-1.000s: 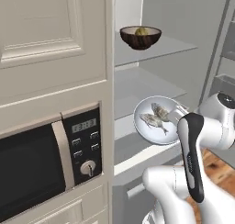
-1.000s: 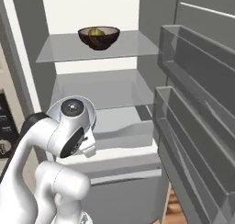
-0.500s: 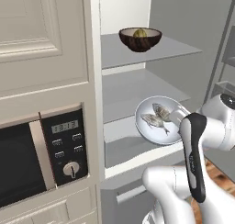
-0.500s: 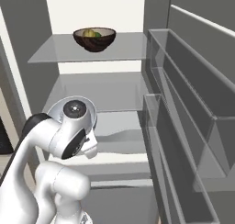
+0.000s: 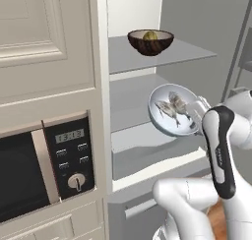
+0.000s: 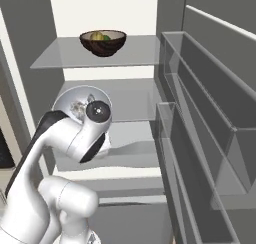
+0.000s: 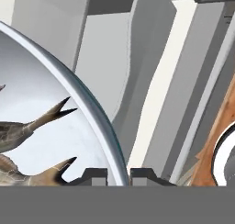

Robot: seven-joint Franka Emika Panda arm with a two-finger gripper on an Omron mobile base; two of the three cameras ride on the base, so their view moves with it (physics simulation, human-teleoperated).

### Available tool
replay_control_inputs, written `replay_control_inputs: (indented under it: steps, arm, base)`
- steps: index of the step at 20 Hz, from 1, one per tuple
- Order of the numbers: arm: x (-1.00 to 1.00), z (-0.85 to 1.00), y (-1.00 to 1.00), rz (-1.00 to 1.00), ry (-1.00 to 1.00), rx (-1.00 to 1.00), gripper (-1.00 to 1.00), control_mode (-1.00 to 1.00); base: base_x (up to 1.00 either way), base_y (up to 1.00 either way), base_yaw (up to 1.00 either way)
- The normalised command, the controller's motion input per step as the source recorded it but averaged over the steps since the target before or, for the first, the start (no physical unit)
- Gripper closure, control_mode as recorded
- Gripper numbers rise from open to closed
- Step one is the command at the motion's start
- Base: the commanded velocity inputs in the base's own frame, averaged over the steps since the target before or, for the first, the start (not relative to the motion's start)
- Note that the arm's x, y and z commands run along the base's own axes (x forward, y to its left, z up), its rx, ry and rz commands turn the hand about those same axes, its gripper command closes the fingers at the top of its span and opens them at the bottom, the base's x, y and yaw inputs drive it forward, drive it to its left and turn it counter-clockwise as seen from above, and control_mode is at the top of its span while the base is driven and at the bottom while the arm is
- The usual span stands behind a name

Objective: Place the bowl with the avocado and squash on the top shelf of the fridge. Place the bowl with the fishs on the second highest shelf of the fridge.

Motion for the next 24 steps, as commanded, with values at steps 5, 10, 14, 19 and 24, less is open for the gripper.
replay_control_inputs:
  steps: [5, 10, 14, 19, 24]
  arm:
    - [0.17, 0.28, 0.02, 0.0, 0.02, 0.18, 1.0, -1.0]
    - [0.5, -0.24, 0.04, 0.01, -0.05, -0.05, 1.0, -1.0]
    - [0.77, -0.26, 0.14, 0.0, 0.0, -0.06, 1.0, -1.0]
    - [0.89, -0.26, 0.09, -0.01, 0.0, -0.06, 1.0, -1.0]
    - [0.83, -0.3, 0.02, -0.02, 0.01, -0.06, 1.0, -1.0]
  base:
    - [0.0, 0.0, 0.0]
    - [0.0, 0.0, 0.0]
    - [0.0, 0.0, 0.0]
    - [0.0, 0.0, 0.0]
    - [0.0, 0.0, 0.0]
